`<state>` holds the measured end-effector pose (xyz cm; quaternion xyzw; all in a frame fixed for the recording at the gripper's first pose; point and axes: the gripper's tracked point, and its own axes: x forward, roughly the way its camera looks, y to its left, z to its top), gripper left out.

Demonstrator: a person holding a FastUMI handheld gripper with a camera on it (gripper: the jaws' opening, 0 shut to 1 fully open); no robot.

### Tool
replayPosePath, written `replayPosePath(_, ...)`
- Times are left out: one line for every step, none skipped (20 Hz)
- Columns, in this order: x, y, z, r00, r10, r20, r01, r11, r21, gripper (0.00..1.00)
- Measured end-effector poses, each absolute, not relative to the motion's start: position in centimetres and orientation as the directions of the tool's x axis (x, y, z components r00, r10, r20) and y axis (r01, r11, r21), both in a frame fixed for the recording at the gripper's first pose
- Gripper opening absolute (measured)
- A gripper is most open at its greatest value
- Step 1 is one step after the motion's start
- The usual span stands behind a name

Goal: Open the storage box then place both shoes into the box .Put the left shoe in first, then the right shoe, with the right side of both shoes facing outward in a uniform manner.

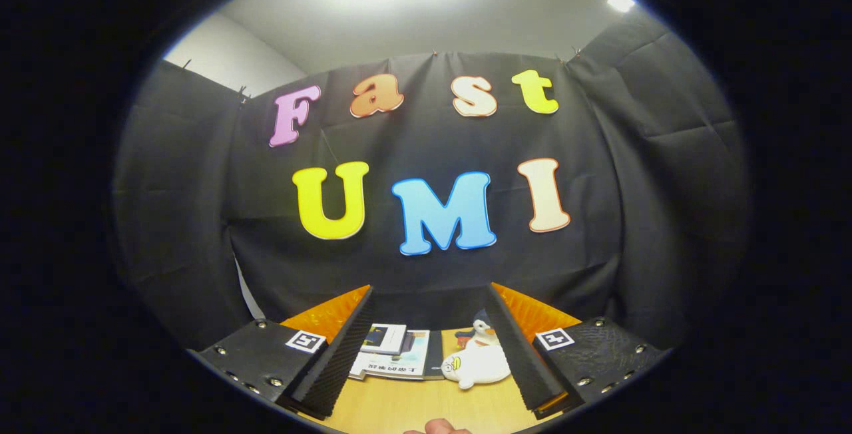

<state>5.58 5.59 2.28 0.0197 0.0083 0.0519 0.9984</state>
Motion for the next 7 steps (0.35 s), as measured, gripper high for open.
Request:
replayPosePath(5.5,5.1,2.5,0.995,0.097,-0.013,-0.097,0.995,0.039,0.99)
replayPosePath(5.7,4.5,2.4,0.995,0.101,-0.009,-0.101,0.994,0.044,0.99)
replayPosePath(5.8,4.2,2.4,0.994,0.111,-0.014,-0.11,0.993,0.052,0.99)
replayPosePath(6.0,3.6,2.1,0.993,0.119,-0.018,-0.118,0.992,0.055,0.99)
replayPosePath(6.2,3.1,1.8,0.992,0.121,-0.028,-0.119,0.991,0.055,0.99)
replayPosePath(6.5,2.5,1.6,0.992,0.125,-0.028,-0.123,0.991,0.057,0.99)
replayPosePath(6.9,1.9,1.2,0.991,0.129,-0.038,-0.126,0.99,0.06,0.99)
